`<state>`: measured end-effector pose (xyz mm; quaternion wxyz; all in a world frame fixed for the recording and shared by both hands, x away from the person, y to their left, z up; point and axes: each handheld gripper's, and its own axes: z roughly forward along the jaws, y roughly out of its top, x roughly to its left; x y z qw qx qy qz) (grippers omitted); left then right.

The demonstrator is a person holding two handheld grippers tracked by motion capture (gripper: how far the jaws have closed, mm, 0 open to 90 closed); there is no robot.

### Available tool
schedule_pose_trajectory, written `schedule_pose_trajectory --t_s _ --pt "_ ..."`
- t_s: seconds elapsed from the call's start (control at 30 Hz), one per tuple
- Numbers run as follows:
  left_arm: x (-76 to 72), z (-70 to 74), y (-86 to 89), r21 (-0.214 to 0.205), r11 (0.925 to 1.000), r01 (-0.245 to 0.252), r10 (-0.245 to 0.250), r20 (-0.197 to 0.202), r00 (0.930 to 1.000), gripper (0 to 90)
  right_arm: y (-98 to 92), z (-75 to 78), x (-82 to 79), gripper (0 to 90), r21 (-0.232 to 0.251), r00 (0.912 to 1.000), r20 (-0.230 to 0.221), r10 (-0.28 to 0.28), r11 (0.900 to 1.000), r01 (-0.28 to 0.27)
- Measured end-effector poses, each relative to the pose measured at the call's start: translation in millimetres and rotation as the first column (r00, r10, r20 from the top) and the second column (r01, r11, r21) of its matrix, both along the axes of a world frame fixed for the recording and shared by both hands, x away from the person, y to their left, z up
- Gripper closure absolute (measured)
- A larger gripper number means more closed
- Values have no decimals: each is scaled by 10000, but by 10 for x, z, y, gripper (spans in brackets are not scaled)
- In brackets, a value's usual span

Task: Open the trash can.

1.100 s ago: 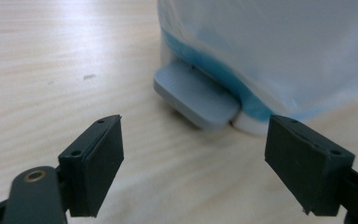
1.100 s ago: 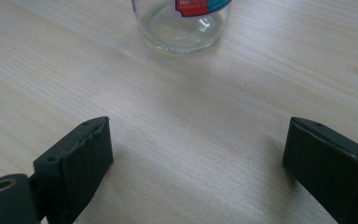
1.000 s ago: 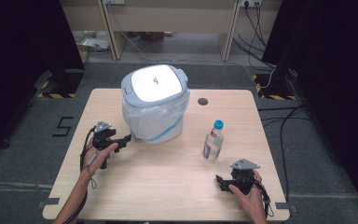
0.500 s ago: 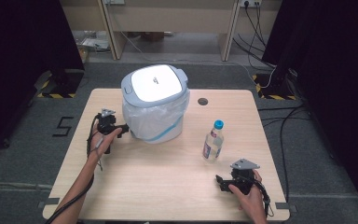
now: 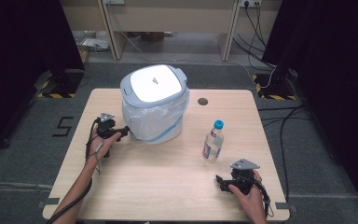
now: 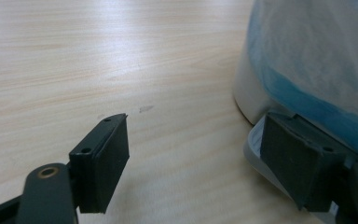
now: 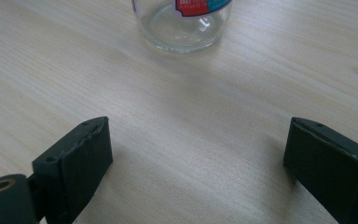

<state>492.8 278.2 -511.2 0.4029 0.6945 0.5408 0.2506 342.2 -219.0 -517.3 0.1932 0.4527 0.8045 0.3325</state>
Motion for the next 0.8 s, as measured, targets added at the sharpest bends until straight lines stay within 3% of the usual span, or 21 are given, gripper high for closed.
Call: schedule_pose_trajectory --t_s 0.27,0.47,0.8 --pt "-392 -3 -99 249 9995 213 -218 187 9996 238 -1 -1 0 80 -11 10000 24 11 10000 -11" --pt "-622 -25 -200 146 9986 505 -510 328 9982 239 -1 -1 0 80 -9 10000 23 12 10000 -12" --pt "-749 -49 -380 -201 9969 764 -757 350 9965 237 6 -2 0 74 8 10000 11 -35 10000 35"
